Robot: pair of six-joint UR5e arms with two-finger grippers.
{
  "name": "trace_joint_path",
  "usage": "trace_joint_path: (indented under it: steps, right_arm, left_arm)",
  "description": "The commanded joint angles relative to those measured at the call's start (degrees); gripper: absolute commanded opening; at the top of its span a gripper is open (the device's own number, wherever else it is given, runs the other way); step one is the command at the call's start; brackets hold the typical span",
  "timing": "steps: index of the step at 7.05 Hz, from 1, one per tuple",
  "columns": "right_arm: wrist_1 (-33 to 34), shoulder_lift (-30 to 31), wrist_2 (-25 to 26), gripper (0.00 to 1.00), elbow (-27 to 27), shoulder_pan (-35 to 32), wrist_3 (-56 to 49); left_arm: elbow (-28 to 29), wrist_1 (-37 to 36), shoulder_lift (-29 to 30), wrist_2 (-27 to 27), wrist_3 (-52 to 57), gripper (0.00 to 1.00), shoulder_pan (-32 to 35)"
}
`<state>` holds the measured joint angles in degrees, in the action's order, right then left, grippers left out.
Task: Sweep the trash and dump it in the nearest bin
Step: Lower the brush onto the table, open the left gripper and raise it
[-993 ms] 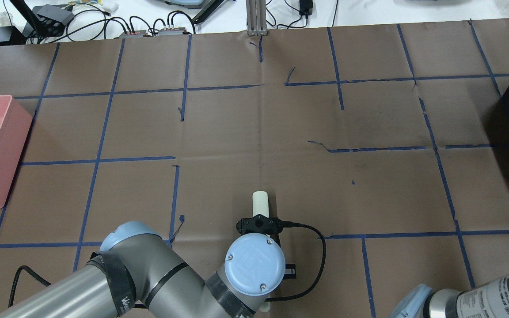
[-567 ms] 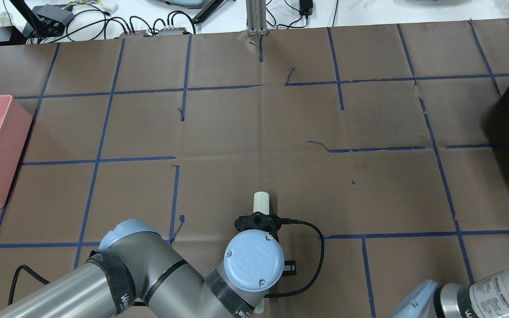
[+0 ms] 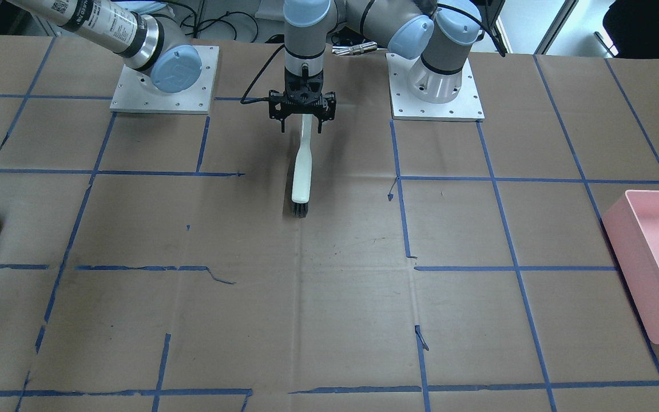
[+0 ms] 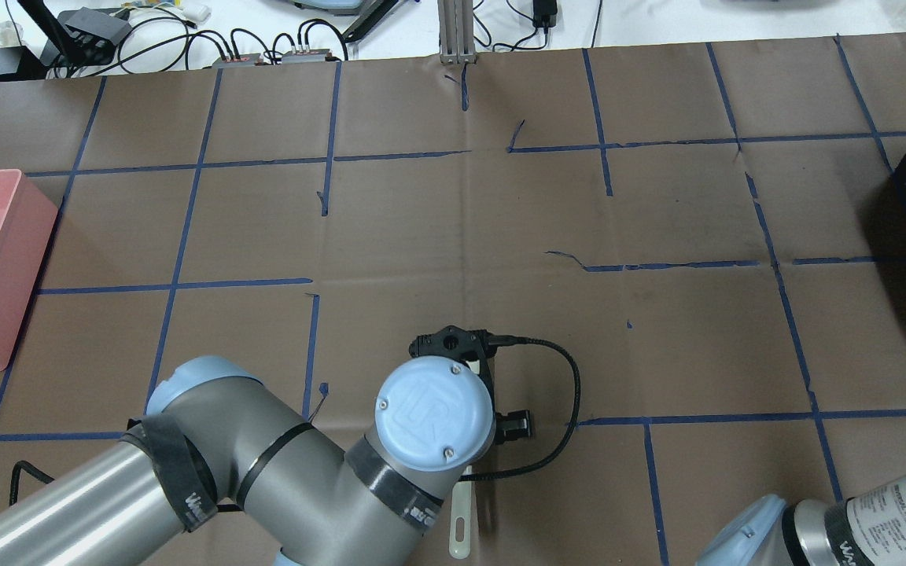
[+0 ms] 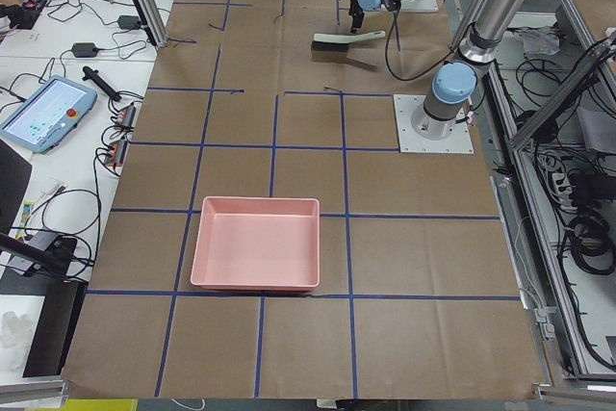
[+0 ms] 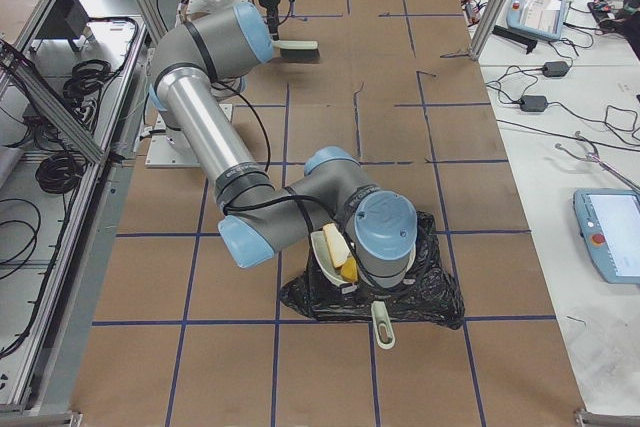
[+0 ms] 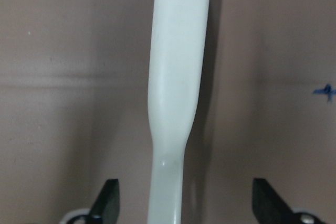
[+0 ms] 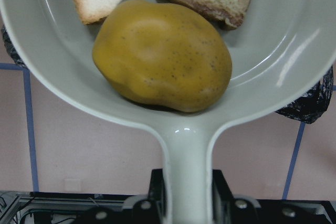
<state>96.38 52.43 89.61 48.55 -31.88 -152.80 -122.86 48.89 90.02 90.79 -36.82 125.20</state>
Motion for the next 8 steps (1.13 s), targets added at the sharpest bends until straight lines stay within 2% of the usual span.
trace_joint_path:
  steps: [1,2,4,6,8]
  right_arm:
    - [1.2,1.7,3.2,0.01,0.3,-1.2,1.8]
    - [1.4,2.1,6.2,0.01,0.6,-3.1,2.5]
    - [7.0,2.1,9.9,0.01,0.8,-5.1,3.1]
    - [8.6,2.0,13.5,0.01,0.9,-5.6,4.3]
    - [11.2,1.5,17.2,0.02,1.5,-8.2,4.4]
  left_arm:
    - [9.0,9.4,-1.9,-0.3,13.1,0.99,-9.2]
    - [13.7,13.3,-3.0,-0.6,17.0,0.99,-15.4]
    - [21.7,25.0,-3.0,-0.7,27.8,0.99,-25.5]
    - [24.4,30.9,-3.4,-0.7,35.6,0.99,-31.7]
    - [23.5,33.7,-5.5,-0.7,39.8,0.99,-35.6]
